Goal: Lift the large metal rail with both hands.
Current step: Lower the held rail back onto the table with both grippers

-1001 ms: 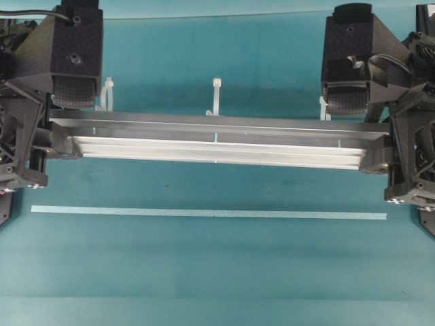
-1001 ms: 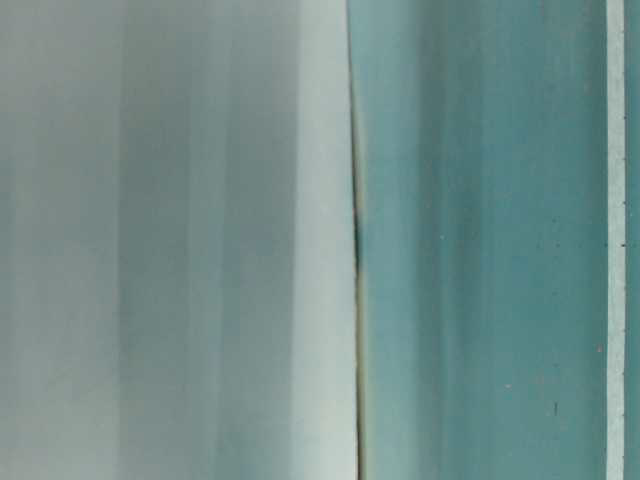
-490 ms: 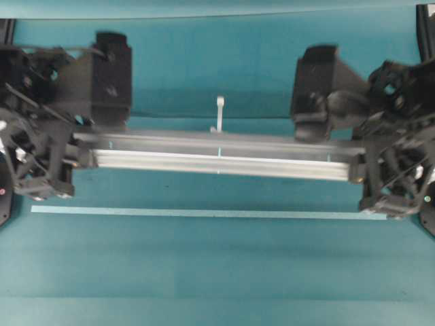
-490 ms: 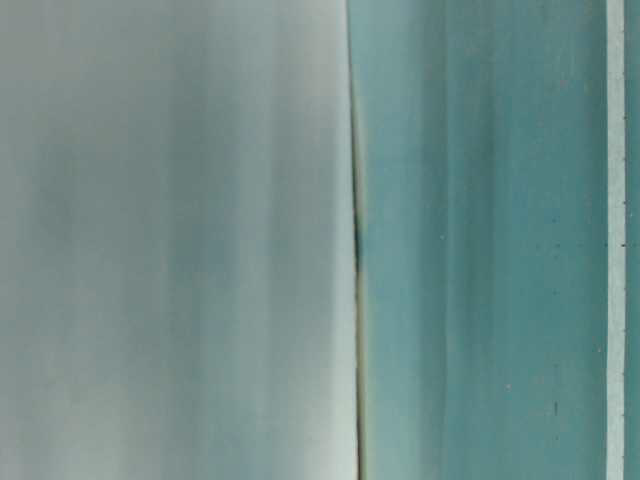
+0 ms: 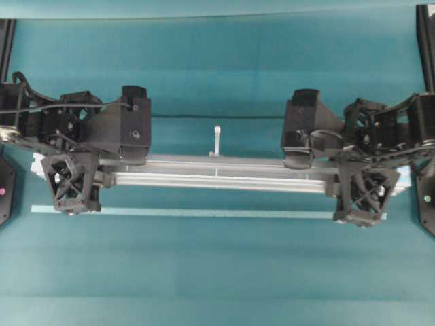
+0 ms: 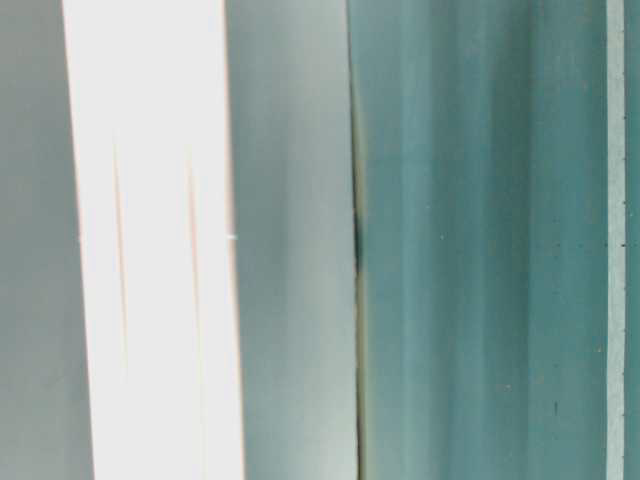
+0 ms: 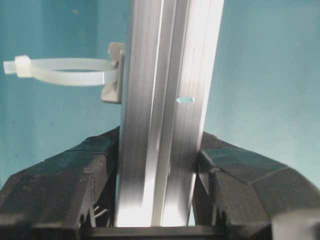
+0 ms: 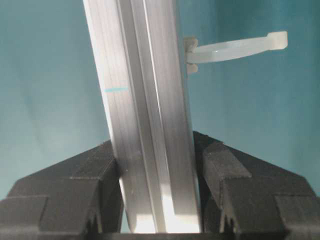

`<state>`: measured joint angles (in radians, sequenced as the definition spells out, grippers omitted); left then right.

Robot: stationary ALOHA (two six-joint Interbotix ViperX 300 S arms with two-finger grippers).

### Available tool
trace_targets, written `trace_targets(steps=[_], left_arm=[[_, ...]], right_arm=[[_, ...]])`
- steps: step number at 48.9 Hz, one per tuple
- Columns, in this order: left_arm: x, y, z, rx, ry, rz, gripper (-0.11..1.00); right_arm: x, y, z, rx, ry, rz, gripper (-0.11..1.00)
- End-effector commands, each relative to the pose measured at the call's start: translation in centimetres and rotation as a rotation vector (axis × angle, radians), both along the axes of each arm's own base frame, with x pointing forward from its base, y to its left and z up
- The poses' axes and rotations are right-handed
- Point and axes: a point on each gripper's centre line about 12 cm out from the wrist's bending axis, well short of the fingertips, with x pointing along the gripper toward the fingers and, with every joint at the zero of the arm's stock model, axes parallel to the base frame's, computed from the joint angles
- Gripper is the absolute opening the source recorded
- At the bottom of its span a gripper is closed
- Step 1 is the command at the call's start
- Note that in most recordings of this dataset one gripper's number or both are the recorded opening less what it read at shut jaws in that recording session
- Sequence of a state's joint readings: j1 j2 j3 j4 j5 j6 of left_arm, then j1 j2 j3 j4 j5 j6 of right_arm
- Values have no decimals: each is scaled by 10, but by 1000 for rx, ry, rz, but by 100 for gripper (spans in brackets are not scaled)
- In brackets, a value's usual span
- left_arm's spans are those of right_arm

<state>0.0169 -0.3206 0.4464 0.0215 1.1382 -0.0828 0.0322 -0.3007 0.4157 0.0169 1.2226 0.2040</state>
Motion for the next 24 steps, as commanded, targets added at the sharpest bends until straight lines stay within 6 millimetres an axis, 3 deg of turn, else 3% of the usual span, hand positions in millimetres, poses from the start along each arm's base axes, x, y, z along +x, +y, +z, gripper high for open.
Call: trace_targets(steps=[1,24], left_arm=[[-4,4,0,6,-17,10,36],[8,5,-63,7,-56,0,36]], right_arm=[[2,-2,-12,-7,-5,0,39],[14,-3,-70,-27,-4,50,39]])
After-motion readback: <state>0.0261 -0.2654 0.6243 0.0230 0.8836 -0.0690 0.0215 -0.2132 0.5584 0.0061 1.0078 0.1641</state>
